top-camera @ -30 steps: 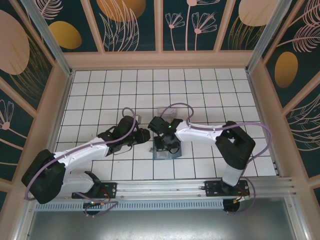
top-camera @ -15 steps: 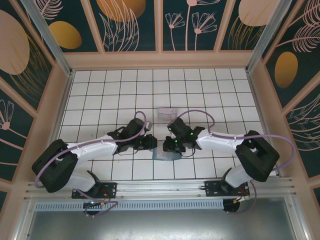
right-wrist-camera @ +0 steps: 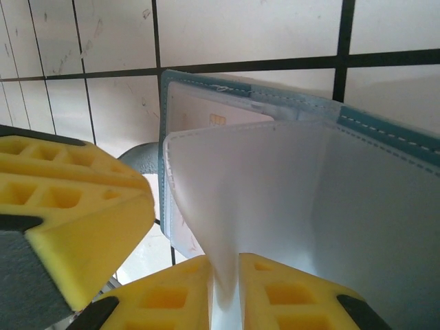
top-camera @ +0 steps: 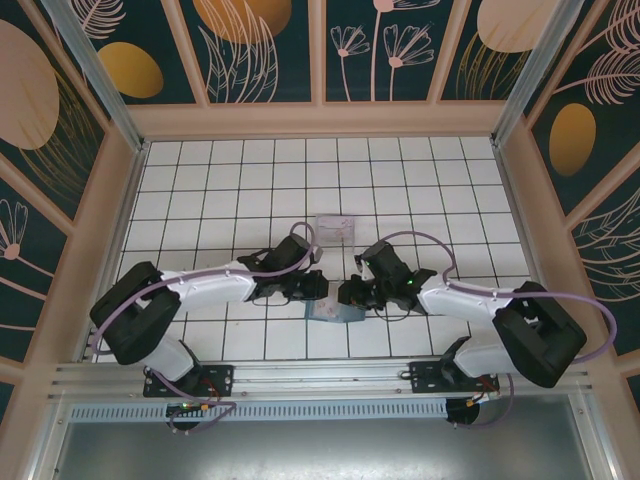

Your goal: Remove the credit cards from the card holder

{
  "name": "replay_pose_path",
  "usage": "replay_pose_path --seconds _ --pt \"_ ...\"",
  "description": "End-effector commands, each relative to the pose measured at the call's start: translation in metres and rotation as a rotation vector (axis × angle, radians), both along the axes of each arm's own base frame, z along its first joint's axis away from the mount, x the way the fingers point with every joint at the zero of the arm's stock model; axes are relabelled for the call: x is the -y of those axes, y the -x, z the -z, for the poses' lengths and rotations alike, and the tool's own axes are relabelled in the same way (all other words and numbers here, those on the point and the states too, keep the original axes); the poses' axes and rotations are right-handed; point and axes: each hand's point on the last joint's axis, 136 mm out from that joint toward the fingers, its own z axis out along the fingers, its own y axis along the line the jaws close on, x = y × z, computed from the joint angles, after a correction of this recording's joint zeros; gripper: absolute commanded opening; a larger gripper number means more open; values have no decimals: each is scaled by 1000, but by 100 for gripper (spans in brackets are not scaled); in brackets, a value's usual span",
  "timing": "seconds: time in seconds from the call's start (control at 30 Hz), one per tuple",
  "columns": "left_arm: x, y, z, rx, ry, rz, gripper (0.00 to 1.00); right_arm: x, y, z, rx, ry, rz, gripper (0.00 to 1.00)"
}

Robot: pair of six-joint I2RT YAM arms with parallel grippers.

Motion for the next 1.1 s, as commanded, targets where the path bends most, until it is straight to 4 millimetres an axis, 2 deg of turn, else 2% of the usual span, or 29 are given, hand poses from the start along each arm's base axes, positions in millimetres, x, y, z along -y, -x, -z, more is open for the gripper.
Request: replay_pose_path --seconds 0.0,0.23,0.4,0.53,0.57,0.67,0.9,1.07 --pt "7 2 2 -29 -23 13 14 -1 0 -7 20 -39 -8 19" --pt "17 3 11 -60 -53 34 13 14 1 -8 43 -2 13 23" --pt "28 2 6 -60 -47 52 13 26 -1 -19 74 16 44 26" --pt "33 6 16 -84 -68 68 13 41 -7 -30 118 55 91 31" --pt "42 0 7 -66 -48 72 13 45 -8 -32 128 70 104 32" --pt "50 1 6 -66 -44 88 12 56 -12 -39 162 101 137 34" --pt "68 7 6 -80 -19 112 13 67 -16 -47 177 114 197 34" --pt "74 11 10 -88 -20 123 12 66 -19 -55 183 84 214 34"
